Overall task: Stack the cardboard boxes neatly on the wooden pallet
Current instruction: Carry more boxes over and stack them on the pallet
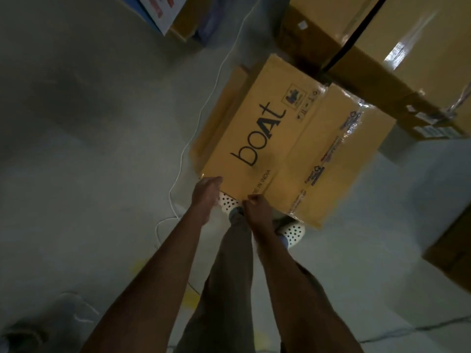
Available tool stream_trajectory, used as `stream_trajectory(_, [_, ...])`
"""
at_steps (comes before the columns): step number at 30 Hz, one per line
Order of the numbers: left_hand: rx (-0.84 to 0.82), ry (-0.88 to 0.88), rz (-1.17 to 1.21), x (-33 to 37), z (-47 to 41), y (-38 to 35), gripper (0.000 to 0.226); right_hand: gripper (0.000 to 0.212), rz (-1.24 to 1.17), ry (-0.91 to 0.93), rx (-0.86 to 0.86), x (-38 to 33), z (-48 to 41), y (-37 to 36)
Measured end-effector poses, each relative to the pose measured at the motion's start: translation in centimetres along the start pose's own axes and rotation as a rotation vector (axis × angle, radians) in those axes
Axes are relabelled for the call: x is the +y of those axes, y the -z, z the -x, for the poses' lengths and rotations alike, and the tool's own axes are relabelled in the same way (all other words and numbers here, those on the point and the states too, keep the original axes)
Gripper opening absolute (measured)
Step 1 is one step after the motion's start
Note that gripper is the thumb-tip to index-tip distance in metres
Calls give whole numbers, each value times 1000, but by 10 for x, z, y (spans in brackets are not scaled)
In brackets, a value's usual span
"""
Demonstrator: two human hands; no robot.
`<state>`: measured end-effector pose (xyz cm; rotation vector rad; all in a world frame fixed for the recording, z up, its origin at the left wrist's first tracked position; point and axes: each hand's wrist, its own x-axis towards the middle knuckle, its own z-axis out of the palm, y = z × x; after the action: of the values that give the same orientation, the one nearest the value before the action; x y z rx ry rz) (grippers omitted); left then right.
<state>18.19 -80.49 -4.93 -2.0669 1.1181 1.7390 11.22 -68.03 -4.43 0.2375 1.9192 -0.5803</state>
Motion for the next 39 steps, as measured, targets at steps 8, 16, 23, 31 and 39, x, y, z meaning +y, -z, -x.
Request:
stream_trajectory(8, [119,64,44,-48,-151,-10,78,82,-190,-311,192,58,-148,-63])
stream_trajectory(16, [63,21,-22,-62,-202,-15,84,68,-571,-278,158,84,-170,-79])
stream_trajectory(23, [170,-293,-258,-44,-132,-13,88,52,-426,-193,381,50,-124,-51])
stream_trajectory(31, [358,-769,-284,70,-25,-35,72,69,-436,16,699,-40,-39,46])
stream_trajectory(39, [360,-1039,-310,165,115,-62,57,50,-630,231,846,-86,44,145])
